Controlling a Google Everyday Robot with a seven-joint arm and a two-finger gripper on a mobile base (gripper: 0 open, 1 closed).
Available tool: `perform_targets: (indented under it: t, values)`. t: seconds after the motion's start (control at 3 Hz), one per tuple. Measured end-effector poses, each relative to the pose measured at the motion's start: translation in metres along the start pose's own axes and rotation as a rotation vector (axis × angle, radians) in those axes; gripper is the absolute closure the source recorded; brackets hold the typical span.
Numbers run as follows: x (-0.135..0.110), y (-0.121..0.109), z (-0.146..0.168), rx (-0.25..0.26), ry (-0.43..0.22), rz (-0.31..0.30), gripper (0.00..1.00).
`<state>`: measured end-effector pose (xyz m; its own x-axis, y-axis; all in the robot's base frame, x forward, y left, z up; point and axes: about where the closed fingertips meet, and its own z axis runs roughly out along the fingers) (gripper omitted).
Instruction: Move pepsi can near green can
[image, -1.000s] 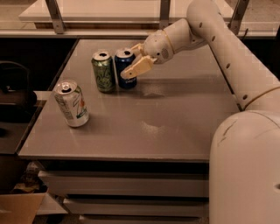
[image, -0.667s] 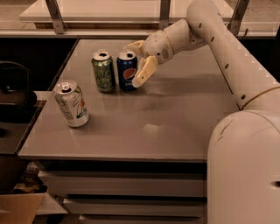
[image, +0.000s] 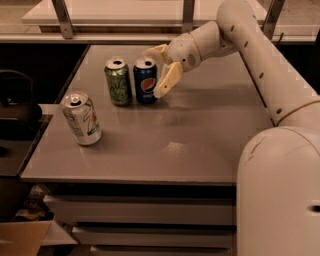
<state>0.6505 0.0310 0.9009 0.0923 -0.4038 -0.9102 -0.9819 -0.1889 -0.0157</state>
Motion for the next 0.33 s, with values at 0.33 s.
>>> perform_targets:
  t: [0.33]
  values:
    - [0.0002,0.0001,-0.0067,-0.009,-0.014,0.003,0.00]
